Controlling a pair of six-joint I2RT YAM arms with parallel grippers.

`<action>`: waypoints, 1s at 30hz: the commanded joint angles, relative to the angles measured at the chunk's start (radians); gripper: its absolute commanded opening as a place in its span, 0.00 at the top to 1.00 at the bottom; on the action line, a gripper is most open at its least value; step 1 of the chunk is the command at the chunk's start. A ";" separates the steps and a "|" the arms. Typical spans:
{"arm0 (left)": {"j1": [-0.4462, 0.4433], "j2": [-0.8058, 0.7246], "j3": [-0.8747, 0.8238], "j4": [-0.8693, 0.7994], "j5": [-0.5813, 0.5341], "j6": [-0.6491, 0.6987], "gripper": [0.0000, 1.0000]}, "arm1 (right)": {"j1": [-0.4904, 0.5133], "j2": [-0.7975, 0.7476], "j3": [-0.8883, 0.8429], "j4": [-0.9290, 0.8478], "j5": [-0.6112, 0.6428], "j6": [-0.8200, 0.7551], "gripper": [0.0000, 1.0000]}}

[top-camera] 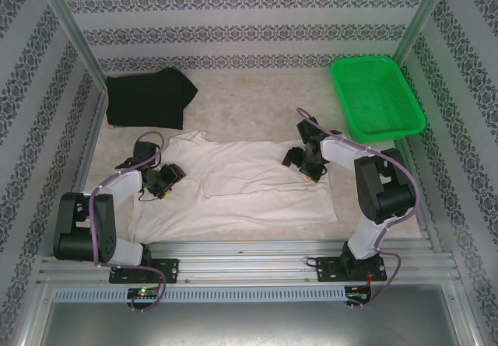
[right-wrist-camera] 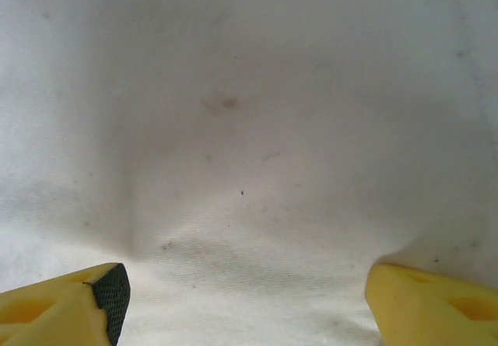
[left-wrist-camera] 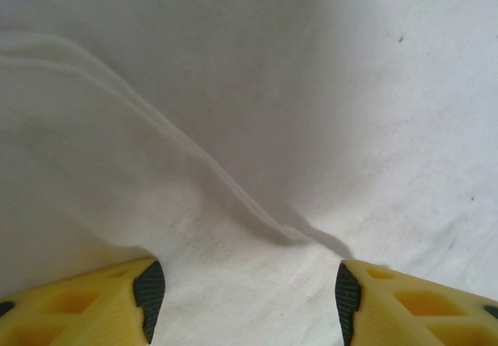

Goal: Fold and stack the t-shirts

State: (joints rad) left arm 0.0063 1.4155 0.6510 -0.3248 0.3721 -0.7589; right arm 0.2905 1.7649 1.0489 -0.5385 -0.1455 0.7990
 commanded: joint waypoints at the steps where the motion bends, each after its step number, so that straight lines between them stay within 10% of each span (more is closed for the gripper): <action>1: -0.006 -0.029 0.044 -0.107 -0.044 -0.006 0.31 | -0.006 0.009 -0.005 -0.092 0.031 0.017 0.16; 10: -0.006 0.107 0.616 -0.271 0.045 0.293 0.12 | -0.099 -0.057 0.278 -0.235 -0.063 -0.216 0.09; 19: -0.016 0.604 1.139 -0.538 0.025 0.559 0.38 | -0.137 0.007 0.394 -0.250 -0.166 -0.315 0.08; 30: -0.077 0.907 1.413 -0.660 -0.133 0.679 0.46 | -0.186 0.123 0.469 -0.248 -0.216 -0.383 0.03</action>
State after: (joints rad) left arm -0.0578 2.2864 2.0216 -0.9009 0.3283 -0.1394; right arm 0.1314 1.8645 1.4811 -0.7742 -0.3374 0.4507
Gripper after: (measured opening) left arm 0.542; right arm 0.969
